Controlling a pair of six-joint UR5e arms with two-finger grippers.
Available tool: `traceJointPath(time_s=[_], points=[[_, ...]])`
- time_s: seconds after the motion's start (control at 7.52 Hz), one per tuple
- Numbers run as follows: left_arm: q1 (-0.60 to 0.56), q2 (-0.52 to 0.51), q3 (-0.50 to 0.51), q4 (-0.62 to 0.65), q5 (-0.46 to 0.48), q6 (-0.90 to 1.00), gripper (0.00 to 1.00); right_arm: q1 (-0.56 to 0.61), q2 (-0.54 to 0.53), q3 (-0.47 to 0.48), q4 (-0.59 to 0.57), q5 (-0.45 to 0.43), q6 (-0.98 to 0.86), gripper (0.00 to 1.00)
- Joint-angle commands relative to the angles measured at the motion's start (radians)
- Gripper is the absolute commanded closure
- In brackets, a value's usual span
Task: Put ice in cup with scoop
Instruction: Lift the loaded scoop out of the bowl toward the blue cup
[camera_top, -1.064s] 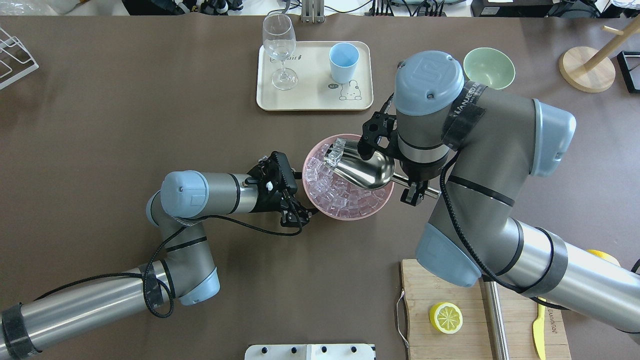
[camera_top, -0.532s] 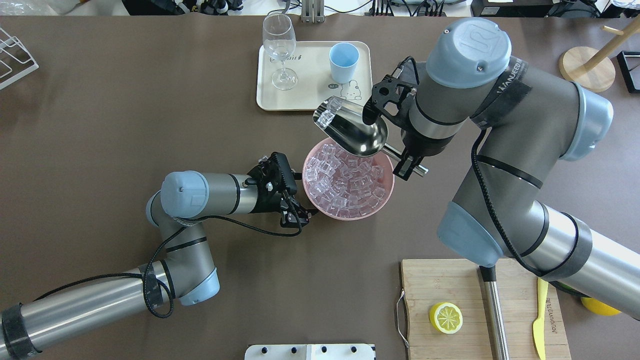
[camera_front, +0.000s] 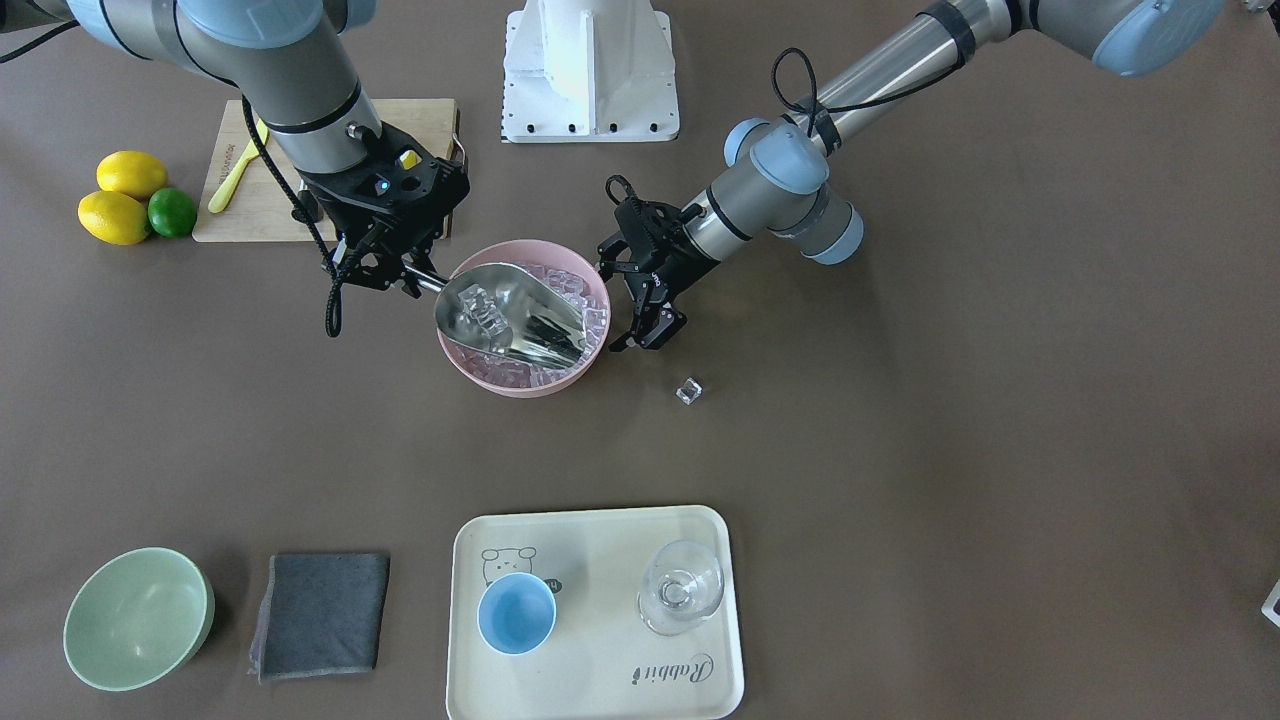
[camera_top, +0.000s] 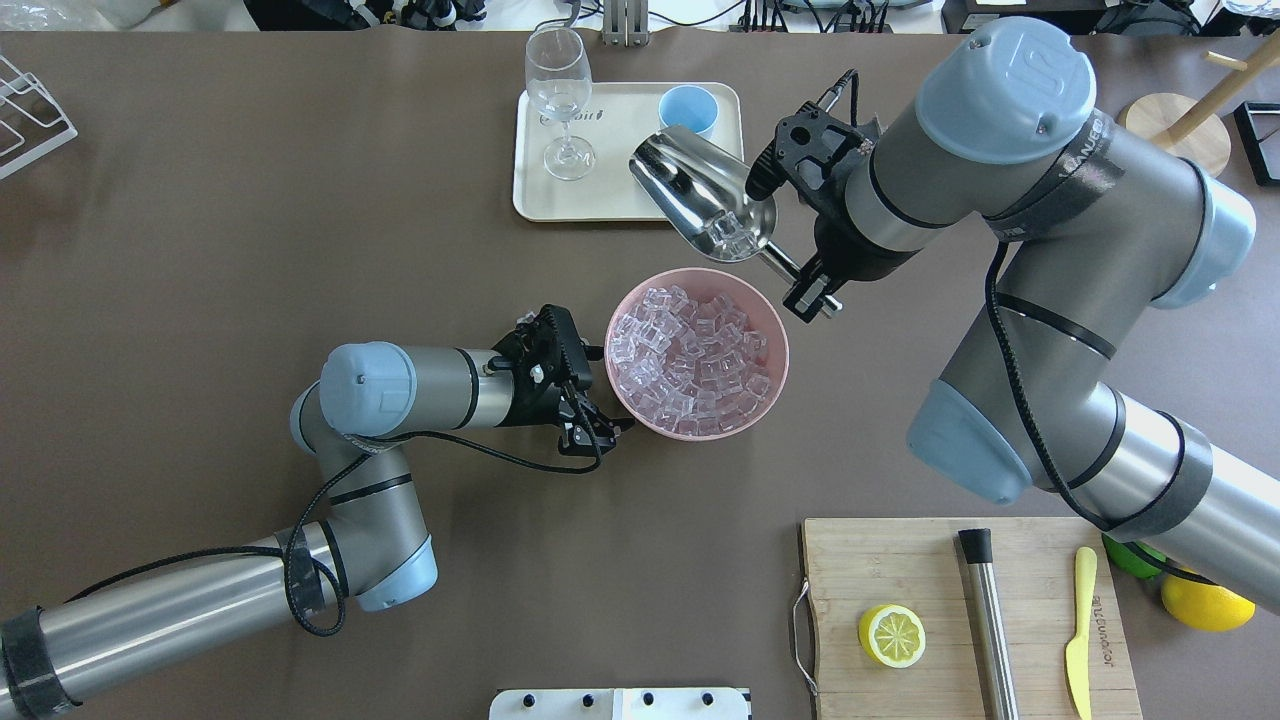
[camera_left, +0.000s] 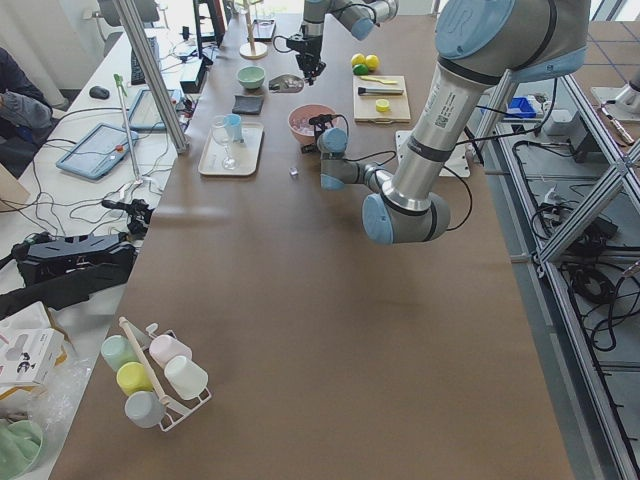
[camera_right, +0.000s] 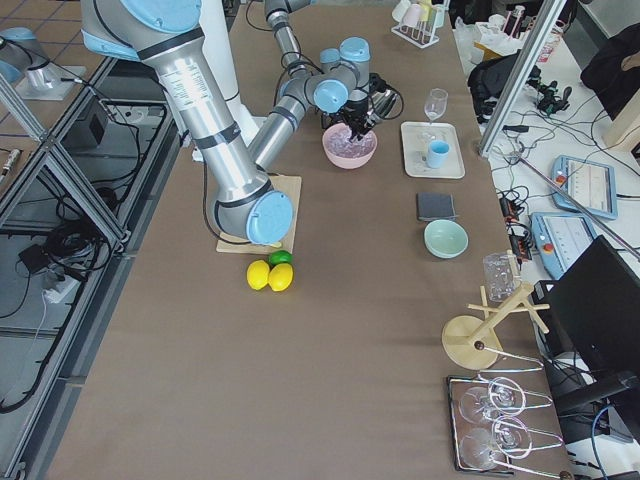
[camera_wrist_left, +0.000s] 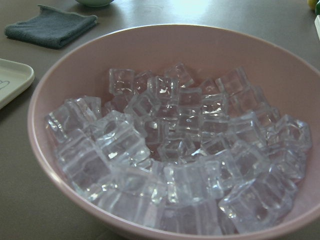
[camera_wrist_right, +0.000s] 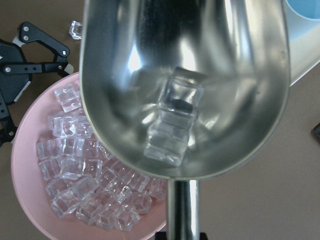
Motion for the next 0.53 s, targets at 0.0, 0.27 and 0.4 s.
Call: traceJointPath(time_s=[0.0,0.27,0.4], points=[[0.000,0.004,0.000,0.000,-0.003,0.001,0.02,0.027,-0.002,-0.130,0.011,0.065,0.012,1.00],[0.000,0.007,-0.002,0.000,-0.008,0.003,0.02,0.060,0.039,-0.233,-0.073,0.109,0.020,1.00],[-0.005,0.009,-0.003,0.000,-0.009,0.003,0.02,0.095,0.076,-0.309,-0.082,0.148,0.012,1.00]])
